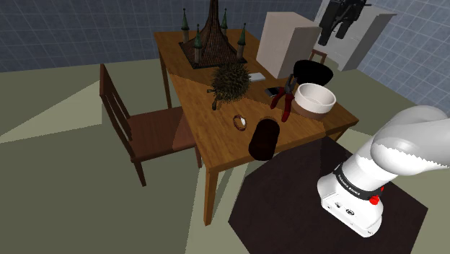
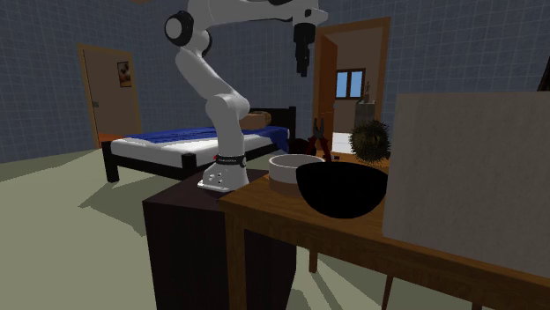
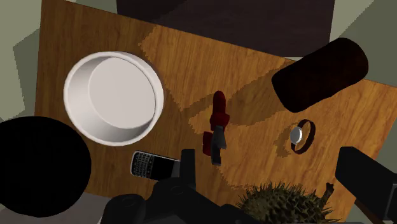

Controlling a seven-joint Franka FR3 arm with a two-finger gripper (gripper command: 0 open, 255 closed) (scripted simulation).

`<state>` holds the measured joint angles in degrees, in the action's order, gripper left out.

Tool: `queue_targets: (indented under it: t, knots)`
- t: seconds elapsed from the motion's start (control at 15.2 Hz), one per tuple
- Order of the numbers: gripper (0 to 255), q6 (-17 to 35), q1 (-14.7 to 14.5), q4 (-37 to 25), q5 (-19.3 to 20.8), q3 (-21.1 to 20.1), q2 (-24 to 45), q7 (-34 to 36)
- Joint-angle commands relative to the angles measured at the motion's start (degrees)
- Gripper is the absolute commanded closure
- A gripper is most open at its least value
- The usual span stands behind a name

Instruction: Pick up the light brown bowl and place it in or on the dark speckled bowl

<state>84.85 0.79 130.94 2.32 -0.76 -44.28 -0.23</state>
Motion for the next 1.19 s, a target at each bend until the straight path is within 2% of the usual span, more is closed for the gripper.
queue_targets:
  t: [0.0, 0.59, 1.12]
  knots:
    - [0, 0.00, 0.00, 0.00, 0.00, 0.00, 0.00, 0.00]
    - [0, 16.10, 2.14, 16.40, 3.36, 7.00, -1.41, -5.93]
    - [0, 32.98, 4.67, 26.33, 6.81, 14.34, 4.67, -11.64]
